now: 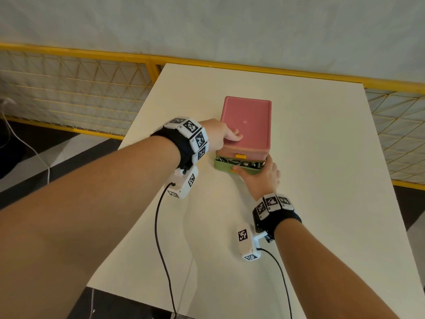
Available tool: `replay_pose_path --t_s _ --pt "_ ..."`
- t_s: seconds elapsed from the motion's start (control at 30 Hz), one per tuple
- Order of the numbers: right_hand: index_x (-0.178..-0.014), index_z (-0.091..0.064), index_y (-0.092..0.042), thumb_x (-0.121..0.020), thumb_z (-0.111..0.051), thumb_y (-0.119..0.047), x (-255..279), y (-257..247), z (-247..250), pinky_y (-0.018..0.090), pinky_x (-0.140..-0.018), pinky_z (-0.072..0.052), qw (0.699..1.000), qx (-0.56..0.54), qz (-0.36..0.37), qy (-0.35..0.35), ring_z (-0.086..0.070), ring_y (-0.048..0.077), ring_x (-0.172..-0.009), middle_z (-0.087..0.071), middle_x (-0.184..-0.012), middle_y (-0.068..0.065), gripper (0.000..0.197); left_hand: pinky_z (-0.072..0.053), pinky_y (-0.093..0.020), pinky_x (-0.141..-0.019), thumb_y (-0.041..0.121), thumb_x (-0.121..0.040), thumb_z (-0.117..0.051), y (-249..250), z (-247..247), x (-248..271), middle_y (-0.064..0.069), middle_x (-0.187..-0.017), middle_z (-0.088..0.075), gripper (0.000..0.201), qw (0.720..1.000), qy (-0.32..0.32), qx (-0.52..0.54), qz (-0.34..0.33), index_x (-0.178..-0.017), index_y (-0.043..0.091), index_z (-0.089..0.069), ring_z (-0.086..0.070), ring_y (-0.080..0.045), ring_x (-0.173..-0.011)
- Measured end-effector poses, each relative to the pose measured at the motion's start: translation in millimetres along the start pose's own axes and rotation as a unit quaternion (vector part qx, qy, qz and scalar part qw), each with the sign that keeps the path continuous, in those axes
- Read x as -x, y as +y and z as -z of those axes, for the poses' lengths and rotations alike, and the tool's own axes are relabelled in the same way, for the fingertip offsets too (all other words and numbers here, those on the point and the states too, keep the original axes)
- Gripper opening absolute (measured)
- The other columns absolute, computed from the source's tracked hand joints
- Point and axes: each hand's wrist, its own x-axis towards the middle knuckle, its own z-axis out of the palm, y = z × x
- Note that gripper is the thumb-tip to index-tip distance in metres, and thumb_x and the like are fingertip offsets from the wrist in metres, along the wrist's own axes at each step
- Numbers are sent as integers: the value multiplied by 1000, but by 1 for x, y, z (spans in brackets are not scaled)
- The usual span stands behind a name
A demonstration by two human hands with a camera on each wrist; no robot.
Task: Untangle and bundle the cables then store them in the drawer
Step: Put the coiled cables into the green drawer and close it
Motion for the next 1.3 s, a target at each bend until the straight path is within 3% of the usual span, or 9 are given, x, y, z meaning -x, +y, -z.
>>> replay_pose_path --t_s 0.1,0.17,0.4,0.63,0.77,0.9,1.03,1.17,1.3 --pt "-148 9 -29 -54 -75 -66 15 -18 -12 45 -110 -20 997 -19 -68 23 -27 28 -130 -24 -137 8 132 -20 -22 -114 -13 -91 -27 1 -1 1 17 -157 -30 76 1000 11 6 0 -148 36 -37 -24 -13 -147" --pt "-146 16 -31 -46 -77 -68 19 -34 -23 43 -108 -22 993 -36 -81 75 -30 27 -126 -22 -137 7 141 -18 -21 -114 -14 -90 -28 3 -2 2 15 -157 -29 76 1000 11 13 0 -148 34 -36 -22 -13 -147" --pt "-149 8 -28 -47 -87 -42 14 -61 -35 47 -108 -27 968 -133 -183 108 -35 32 -123 -24 -138 11 140 -16 -23 -115 -12 -91 -28 5 0 4 13 -159 -24 75 1000 -7 9 5 -151 32 -32 -19 -15 -148" --pt "-147 5 -34 -64 -70 -14 11 -72 -29 46 -100 -35 957 -137 -233 108 -41 33 -112 -31 -128 12 113 -21 -24 -114 -11 -90 -31 4 -4 5 12 -159 -26 73 1000 3 10 -1 -151 30 -32 -23 -15 -147" --pt "-146 -9 -30 -62 -73 -22 13 -61 -26 45 -102 -36 968 -124 -188 114 -43 33 -111 -32 -127 11 107 -22 -24 -115 -11 -90 -32 1 -4 2 14 -158 -29 74 1000 8 20 -1 -150 32 -35 -24 -15 -147" --pt "-144 -15 -31 -53 -87 -38 17 -20 -8 46 -112 -26 993 -100 -61 30 -34 27 -127 -21 -143 7 117 -22 -25 -115 -12 -89 -30 1 -1 1 13 -158 -28 75 1000 0 11 -7 -150 32 -34 -24 -16 -147" --pt "-137 -24 -27 -47 -90 -40 -3 -2 2 41 -111 -20 998 -55 35 12 -34 18 -132 -37 -139 -4 113 -24 -24 -113 -11 -91 -29 3 2 1 13 -158 -28 74 1000 -2 0 -9 -150 32 -32 -24 -16 -146" --pt "-130 -31 -31 -42 -88 -49 -16 -4 -1 36 -106 -27 998 -54 28 27 -44 10 -112 -44 -126 -13 106 -26 -27 -115 -8 -92 -31 3 1 -1 14 -158 -28 71 1000 -2 -6 -9 -150 32 -33 -26 -16 -146" --pt "-120 -38 -23 -43 -85 -57 -17 -4 -3 41 -105 -33 999 -3 24 37 -46 17 -107 -43 -116 -8 96 -24 -24 -115 -9 -91 -32 0 -1 -2 14 -157 -30 71 1000 13 6 -13 -149 33 -36 -25 -15 -146"
